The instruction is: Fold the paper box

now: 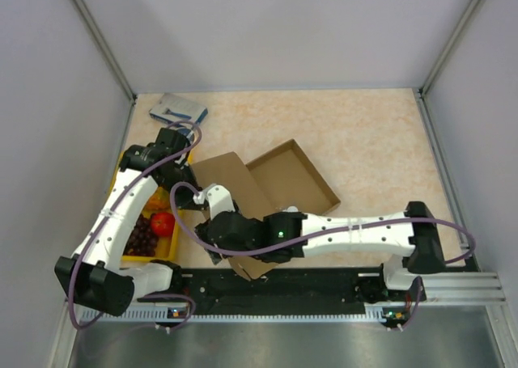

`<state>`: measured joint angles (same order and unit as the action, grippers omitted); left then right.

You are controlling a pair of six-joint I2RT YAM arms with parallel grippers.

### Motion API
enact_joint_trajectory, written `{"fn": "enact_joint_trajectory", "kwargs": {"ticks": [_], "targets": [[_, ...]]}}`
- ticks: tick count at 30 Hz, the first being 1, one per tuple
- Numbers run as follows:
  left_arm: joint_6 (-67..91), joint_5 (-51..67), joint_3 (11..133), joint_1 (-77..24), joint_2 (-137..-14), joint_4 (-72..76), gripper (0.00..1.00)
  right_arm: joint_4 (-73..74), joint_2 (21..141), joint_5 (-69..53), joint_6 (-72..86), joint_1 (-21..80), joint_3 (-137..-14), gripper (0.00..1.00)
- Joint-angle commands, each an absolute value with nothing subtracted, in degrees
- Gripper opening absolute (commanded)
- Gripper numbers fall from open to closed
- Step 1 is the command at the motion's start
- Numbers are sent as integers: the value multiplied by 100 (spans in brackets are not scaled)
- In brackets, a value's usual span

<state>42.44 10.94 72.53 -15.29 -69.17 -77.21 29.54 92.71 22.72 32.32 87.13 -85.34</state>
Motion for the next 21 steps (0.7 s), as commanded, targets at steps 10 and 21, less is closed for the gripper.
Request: {"fn": "enact_joint_trajectory", "kwargs": {"ticks": [10,21], "targets": [[4166,1617,7233,-1257,-7005,-8156,3,4052,10512,3796,3392,8816,-9870,39],[3798,1933,7653,-1143,-6627,-7902,44,4122,10354,3501,3734,8570,-9668,0]]}}
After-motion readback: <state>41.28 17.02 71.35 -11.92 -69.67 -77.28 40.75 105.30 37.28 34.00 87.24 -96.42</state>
